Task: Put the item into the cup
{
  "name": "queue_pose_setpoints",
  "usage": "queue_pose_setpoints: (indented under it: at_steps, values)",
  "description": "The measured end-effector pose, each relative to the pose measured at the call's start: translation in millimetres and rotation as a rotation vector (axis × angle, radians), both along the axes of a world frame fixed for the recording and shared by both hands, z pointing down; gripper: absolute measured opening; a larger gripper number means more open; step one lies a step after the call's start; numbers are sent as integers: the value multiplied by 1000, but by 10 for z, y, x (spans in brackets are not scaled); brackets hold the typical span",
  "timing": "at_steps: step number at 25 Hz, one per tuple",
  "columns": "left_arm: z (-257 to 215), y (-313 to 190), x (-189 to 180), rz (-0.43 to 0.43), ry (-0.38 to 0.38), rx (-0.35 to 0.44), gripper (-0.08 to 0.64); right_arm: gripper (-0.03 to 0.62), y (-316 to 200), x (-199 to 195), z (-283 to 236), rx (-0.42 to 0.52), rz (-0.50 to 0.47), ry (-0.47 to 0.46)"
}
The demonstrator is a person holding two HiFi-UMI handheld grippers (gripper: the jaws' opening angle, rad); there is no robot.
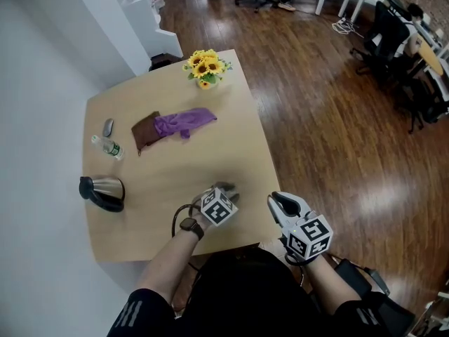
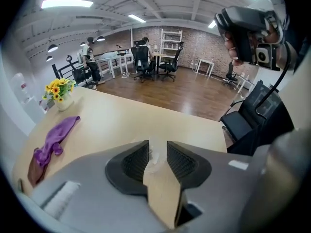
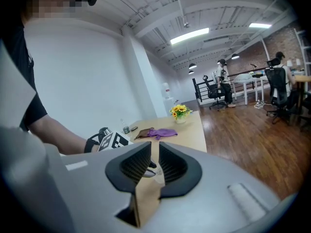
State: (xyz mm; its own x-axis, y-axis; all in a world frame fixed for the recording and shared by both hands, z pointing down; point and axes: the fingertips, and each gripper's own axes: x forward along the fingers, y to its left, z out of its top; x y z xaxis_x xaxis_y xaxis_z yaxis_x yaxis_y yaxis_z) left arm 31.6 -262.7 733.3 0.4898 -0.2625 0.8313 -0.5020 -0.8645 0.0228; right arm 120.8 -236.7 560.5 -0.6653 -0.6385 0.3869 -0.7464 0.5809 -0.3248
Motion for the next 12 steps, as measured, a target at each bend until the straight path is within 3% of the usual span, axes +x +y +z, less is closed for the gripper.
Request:
queue_pose_setpoints:
  at_steps: [5,12]
  values:
    - [44,101,16,77,-57,15,161,60,-9,2,39,-8,-7,-6]
    - [317,132,35,114,-145,-18,177,60,33,-42,46,-13,-31,-7]
